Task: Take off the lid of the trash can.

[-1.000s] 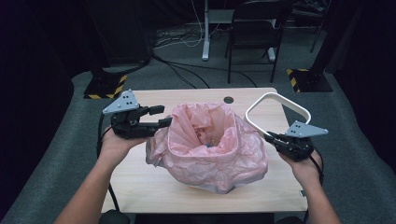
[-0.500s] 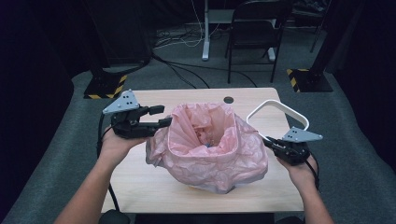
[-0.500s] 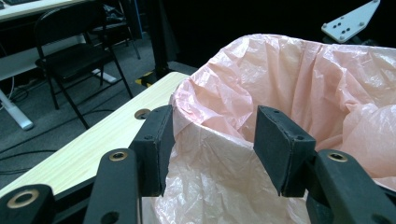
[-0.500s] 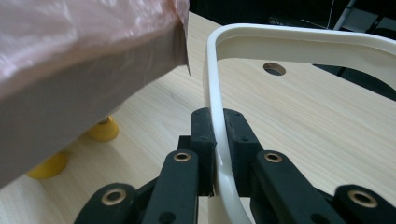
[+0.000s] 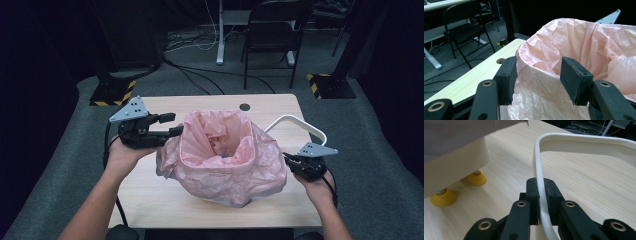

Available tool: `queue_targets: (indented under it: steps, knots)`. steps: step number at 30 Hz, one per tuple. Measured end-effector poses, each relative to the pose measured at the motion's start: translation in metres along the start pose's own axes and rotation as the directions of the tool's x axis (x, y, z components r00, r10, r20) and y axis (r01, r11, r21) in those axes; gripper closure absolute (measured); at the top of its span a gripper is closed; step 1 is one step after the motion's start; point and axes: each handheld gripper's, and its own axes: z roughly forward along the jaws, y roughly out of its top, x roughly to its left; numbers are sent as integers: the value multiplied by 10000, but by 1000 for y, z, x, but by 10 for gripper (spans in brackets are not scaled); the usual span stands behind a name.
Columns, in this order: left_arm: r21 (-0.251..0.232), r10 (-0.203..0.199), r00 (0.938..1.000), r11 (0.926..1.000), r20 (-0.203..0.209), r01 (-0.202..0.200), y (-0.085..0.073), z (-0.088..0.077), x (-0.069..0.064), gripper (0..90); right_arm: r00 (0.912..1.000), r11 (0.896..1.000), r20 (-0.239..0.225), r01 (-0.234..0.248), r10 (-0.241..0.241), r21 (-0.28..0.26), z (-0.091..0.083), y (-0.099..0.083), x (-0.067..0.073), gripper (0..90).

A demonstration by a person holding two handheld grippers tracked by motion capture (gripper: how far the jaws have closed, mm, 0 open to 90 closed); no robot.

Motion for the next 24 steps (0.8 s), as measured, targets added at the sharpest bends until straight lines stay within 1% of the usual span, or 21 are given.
queue_targets:
  steps: [8, 24]
  knots:
    - [-5, 8, 10000, 10000, -2, -8, 0, 0, 0, 473, 9993, 9997, -320, -205, 209, 143, 7, -10, -3, 831]
    - [-52, -29, 10000, 10000, -2, 29, 0, 1, 0, 473, 9986, 9982, -448, -254, 279, 546, 19, -27, -5, 831]
